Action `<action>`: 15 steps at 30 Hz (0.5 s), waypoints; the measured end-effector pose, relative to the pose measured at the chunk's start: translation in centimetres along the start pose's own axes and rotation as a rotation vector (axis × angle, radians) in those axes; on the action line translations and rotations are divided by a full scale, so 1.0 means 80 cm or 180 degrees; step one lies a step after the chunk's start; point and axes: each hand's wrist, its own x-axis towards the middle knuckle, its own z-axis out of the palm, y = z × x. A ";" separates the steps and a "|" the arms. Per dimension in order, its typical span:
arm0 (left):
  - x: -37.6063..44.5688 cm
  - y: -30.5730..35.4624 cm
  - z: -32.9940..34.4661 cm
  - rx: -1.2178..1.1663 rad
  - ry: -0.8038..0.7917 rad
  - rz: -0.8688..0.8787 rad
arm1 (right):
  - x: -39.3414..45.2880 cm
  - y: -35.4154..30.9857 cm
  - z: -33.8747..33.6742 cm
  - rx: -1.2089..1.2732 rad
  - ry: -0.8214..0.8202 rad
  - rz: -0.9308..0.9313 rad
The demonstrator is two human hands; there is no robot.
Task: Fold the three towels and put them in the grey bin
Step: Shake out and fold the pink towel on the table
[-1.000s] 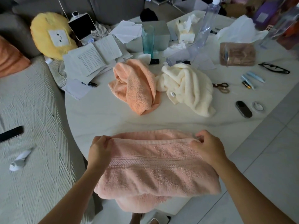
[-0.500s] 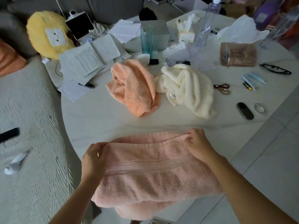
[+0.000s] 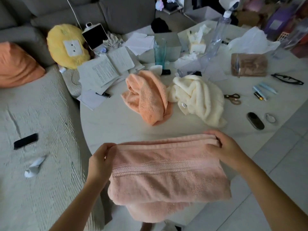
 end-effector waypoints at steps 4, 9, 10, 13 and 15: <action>0.006 0.068 -0.057 -0.0326 -0.0037 0.0414 | -0.049 -0.059 -0.067 -0.0310 0.0282 -0.0469; 0.032 0.167 -0.110 -0.0838 -0.0126 0.0846 | -0.068 -0.142 -0.140 -0.1095 0.0624 -0.1113; 0.035 0.182 -0.120 -0.0948 -0.0082 0.0953 | -0.073 -0.155 -0.150 -0.1269 0.0630 -0.1263; 0.035 0.219 -0.149 -0.1005 0.0114 0.1373 | -0.090 -0.180 -0.181 -0.1569 0.0959 -0.1704; 0.035 0.232 -0.164 -0.0515 0.0044 0.1653 | -0.096 -0.188 -0.201 -0.1738 0.1158 -0.1813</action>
